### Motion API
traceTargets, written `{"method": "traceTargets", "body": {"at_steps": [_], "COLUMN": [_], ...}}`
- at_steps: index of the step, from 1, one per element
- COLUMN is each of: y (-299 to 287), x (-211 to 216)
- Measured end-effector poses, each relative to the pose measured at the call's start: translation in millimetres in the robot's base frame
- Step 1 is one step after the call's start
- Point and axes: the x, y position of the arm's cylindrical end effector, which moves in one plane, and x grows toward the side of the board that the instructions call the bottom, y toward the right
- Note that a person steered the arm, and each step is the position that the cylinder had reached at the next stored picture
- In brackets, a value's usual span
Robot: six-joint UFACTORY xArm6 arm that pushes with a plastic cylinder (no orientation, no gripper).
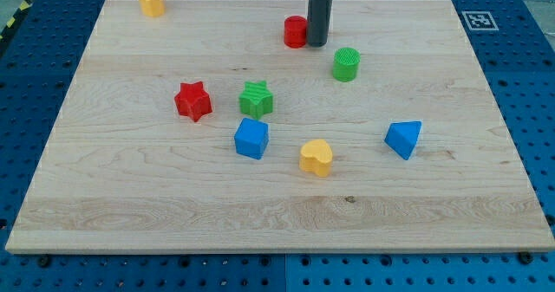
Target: Place the red circle at the top center of the board
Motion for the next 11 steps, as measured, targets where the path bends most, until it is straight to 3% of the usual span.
{"method": "traceTargets", "body": {"at_steps": [3, 5, 11], "y": [-17.8, -31.6, -53.4], "x": [4.9, 49.2, -7.3]}}
